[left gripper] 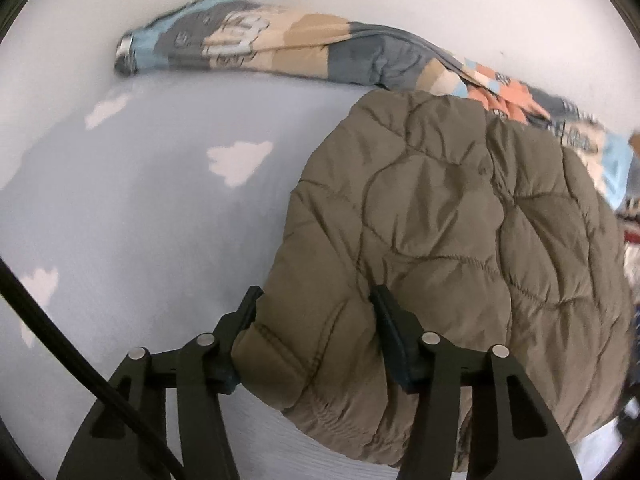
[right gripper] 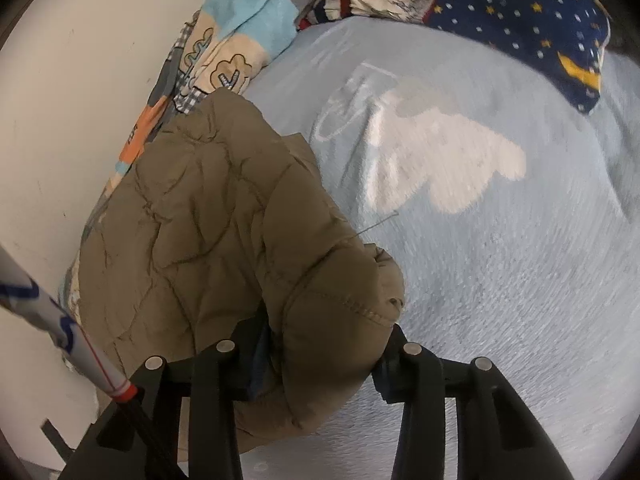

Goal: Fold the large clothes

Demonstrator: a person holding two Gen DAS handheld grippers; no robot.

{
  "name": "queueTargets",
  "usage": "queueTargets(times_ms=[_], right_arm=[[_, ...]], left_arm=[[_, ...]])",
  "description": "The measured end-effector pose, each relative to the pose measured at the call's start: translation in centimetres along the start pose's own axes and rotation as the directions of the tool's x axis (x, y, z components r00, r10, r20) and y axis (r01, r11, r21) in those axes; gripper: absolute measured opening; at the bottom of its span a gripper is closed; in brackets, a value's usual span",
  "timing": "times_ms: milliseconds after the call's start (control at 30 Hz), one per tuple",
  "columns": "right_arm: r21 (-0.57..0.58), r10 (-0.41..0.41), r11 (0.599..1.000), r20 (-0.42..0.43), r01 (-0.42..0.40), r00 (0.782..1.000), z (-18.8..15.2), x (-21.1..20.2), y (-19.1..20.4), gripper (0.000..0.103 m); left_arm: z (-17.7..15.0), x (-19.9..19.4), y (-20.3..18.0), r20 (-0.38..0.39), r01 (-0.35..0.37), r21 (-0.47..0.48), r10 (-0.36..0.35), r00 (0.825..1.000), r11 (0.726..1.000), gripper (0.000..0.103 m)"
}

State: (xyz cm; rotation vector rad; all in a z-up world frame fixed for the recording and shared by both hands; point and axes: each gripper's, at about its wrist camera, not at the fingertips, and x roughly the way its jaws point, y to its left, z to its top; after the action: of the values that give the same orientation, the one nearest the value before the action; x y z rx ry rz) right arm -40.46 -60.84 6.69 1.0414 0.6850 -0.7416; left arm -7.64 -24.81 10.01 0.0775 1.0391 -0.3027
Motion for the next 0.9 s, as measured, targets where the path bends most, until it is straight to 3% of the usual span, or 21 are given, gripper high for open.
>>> queueTargets(times_ms=[133, 333, 400, 467, 533, 600, 633, 700, 767, 833, 900], right_arm=[[-0.048, -0.031, 0.998, 0.017, 0.032, 0.999, -0.1, -0.2, 0.8, 0.043], [-0.11, -0.073, 0.991, 0.038, 0.077, 0.997, -0.3, -0.4, 1.7, 0.042], [-0.109, -0.074, 0.991, 0.038, 0.078, 0.996, -0.3, -0.4, 1.6, 0.042], [-0.101, -0.071, 0.992, 0.034, 0.074, 0.997, -0.2, -0.3, 1.5, 0.042], [-0.09, -0.064, 0.994, 0.028, 0.066, 0.998, -0.1, -0.2, 1.3, 0.043], [-0.086, -0.062, 0.994, 0.024, 0.063, 0.998, -0.1, -0.2, 1.2, 0.043], [-0.084, -0.06, 0.995, 0.022, 0.062, 0.998, -0.1, -0.2, 1.2, 0.043], [-0.077, -0.057, 0.995, 0.018, 0.058, 0.998, 0.0, -0.2, 1.1, 0.043], [-0.075, -0.055, 0.996, 0.014, 0.056, 0.998, 0.0, -0.1, 1.0, 0.043], [-0.073, -0.053, 0.996, 0.012, 0.053, 0.999, -0.1, -0.2, 0.9, 0.043], [-0.071, -0.051, 0.996, 0.01, 0.051, 0.999, 0.0, -0.2, 0.9, 0.043]], left_arm=[[-0.1, -0.4, -0.9, 0.035, -0.054, 0.074, 0.052, 0.998, 0.996, 0.05], [0.0, -0.5, -1.3, 0.036, -0.07, 0.094, 0.067, 0.997, 0.993, 0.049], [0.4, -0.2, -0.5, -0.004, -0.026, 0.051, 0.026, 1.0, 0.998, 0.05], [1.0, 0.2, 1.1, -0.065, 0.027, -0.041, -0.029, 0.997, 0.999, 0.061], [1.2, 0.7, 3.1, -0.118, 0.087, -0.154, -0.105, 0.987, 0.984, 0.066], [1.2, 1.2, 5.0, -0.16, 0.147, -0.275, -0.197, 0.967, 0.95, 0.068], [0.9, 1.4, 6.1, -0.182, 0.174, -0.35, -0.249, 0.951, 0.92, 0.069], [0.2, 1.4, 7.3, -0.192, 0.195, -0.438, -0.304, 0.933, 0.877, 0.07], [-1.1, 1.4, 8.4, -0.201, 0.209, -0.546, -0.369, 0.908, 0.811, 0.073], [-2.4, 1.7, 8.9, -0.194, 0.226, -0.624, -0.428, 0.883, 0.748, 0.073], [-3.1, 2.3, 9.0, -0.176, 0.237, -0.66, -0.453, 0.874, 0.713, 0.073]])
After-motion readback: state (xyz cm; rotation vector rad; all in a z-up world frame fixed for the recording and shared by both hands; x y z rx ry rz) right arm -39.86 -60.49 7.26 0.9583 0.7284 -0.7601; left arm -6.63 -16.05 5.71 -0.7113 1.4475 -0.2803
